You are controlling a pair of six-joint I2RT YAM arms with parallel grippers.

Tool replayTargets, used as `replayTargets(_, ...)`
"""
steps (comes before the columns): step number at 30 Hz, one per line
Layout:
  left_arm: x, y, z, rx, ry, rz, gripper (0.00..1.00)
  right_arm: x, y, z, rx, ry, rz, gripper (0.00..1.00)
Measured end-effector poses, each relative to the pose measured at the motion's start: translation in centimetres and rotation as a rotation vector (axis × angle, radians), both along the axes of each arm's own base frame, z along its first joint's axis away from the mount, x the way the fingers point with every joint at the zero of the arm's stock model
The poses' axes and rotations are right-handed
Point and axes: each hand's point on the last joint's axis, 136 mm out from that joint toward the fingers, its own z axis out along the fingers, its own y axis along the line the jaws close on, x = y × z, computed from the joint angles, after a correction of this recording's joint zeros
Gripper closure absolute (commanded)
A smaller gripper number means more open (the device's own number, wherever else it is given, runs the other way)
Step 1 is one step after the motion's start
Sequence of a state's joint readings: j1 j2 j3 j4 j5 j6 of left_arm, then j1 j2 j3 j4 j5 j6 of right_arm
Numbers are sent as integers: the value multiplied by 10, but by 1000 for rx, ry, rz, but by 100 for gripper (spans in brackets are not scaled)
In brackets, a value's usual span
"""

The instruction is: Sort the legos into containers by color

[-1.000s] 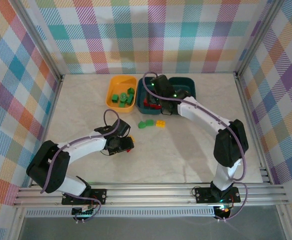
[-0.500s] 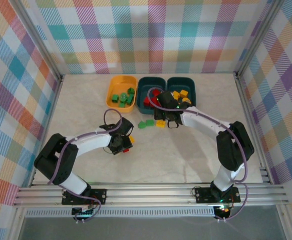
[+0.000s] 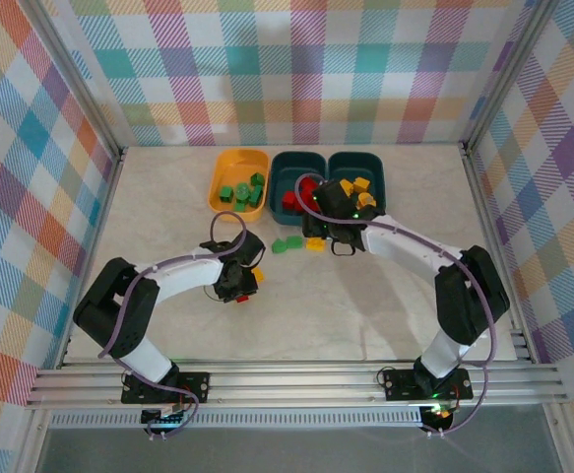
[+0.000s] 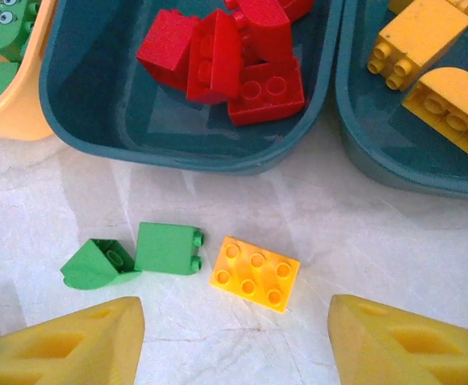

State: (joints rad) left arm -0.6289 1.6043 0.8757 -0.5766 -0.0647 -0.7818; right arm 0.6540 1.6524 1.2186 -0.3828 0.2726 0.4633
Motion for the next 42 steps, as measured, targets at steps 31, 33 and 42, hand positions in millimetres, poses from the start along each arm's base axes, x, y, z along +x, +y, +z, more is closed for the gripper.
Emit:
replayTargets(31,237,-119,119,-204,-396,-203,65,-71,-138,45,70,-81,-233,35)
replayTargets(33,246,-126,106,-193,-363,-222,65,-78,-139,45,78,-75,-226,35)
replayTargets(42,273,-145,103,-185,-346,-260,31,-86,-135,56,118,-85,-194,32)
